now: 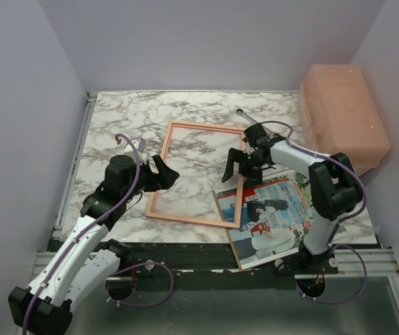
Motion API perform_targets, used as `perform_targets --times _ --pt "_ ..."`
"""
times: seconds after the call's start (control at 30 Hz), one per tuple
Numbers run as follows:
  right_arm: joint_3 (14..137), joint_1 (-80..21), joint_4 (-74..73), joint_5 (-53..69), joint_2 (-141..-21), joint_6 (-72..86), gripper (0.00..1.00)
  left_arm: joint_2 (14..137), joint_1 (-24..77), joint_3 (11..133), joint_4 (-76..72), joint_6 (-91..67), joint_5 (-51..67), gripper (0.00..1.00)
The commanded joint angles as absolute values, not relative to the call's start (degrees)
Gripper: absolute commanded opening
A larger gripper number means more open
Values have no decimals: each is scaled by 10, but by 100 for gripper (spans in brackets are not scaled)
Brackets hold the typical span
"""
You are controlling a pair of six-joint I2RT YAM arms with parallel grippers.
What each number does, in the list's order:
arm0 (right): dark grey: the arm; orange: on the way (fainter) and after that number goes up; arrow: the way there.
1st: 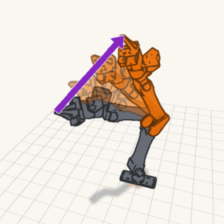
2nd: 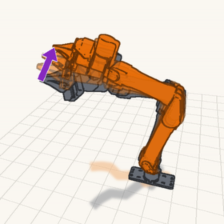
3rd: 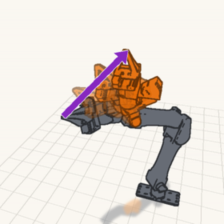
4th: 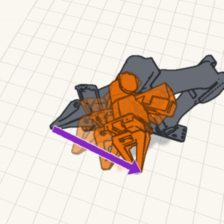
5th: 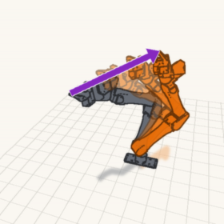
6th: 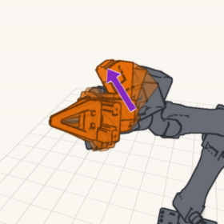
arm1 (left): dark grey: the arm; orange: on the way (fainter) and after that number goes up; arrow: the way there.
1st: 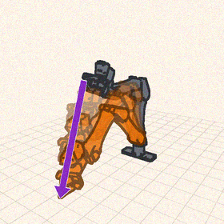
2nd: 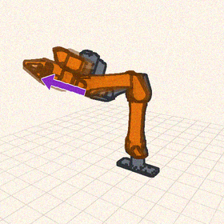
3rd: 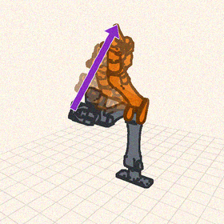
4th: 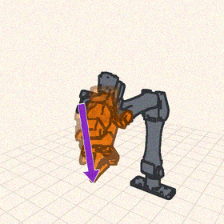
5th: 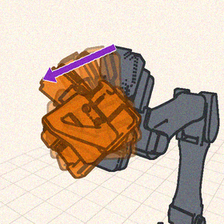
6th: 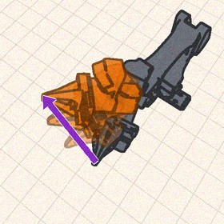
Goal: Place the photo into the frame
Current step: Move the photo frame to the center of the board.
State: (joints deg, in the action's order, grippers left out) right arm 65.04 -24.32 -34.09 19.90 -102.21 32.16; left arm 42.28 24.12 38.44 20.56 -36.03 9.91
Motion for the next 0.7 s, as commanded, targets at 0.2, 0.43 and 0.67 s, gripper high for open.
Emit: perform_targets --times 0.2,0.43,0.67 --pt "797 -315 -290 242 -1145 361 96 421 240 388 228 -345 102 84" --pt "896 -346 -302 247 -1214 370 96 418 240 389 234 -344 100 85" --pt "910 -351 -307 236 -1219 368 96 428 240 389 233 -343 108 85"
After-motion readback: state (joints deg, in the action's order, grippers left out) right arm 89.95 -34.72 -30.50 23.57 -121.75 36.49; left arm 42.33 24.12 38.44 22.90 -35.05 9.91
